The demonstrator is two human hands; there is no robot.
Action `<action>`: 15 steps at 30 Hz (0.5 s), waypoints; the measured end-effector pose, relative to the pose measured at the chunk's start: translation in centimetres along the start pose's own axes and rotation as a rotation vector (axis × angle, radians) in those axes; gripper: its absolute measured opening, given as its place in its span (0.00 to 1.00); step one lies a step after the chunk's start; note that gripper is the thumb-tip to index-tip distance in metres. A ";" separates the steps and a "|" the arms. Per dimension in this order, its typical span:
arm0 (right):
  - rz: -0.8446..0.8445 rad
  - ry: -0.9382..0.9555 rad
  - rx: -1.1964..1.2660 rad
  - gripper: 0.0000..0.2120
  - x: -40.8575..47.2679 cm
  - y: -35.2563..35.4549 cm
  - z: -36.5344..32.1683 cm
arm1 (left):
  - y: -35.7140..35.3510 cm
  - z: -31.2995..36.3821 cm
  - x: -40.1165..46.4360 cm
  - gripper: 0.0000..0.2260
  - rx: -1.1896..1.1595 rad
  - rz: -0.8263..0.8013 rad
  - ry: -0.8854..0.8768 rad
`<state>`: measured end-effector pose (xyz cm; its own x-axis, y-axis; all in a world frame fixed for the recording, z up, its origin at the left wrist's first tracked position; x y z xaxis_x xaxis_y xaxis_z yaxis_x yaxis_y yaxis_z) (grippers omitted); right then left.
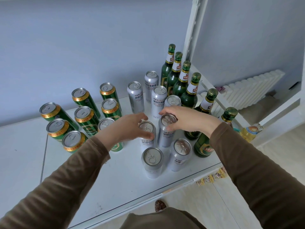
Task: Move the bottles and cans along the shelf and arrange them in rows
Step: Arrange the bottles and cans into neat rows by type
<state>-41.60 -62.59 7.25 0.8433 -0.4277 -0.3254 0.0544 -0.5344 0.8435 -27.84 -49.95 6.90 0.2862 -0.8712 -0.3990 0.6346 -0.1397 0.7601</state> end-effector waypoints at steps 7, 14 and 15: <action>0.387 -0.152 0.158 0.21 -0.9 5.4 0.9 | 4.9 2.5 3.5 0.31 -0.160 0.153 -0.122; 0.354 -0.243 0.049 0.24 1.7 5.2 1.4 | 5.9 5.2 11.4 0.38 0.088 0.128 -0.195; 0.340 -0.247 0.036 0.24 2.0 4.8 1.5 | 5.7 5.2 12.2 0.40 0.133 0.108 -0.195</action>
<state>-40.39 -67.11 10.02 0.6565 -0.7435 -0.1274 -0.2273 -0.3560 0.9064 -24.49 -63.83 9.06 0.1952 -0.9567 -0.2158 0.5039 -0.0910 0.8590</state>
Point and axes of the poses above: each hand's wrist, its own x-axis towards the middle knuckle, its own y-axis out of the back of the hand, z = x × y, the point moved 6 cm from there along x, towards the middle knuckle, and after that the axes turned 3 degrees about -x, right-handed, at the moved point
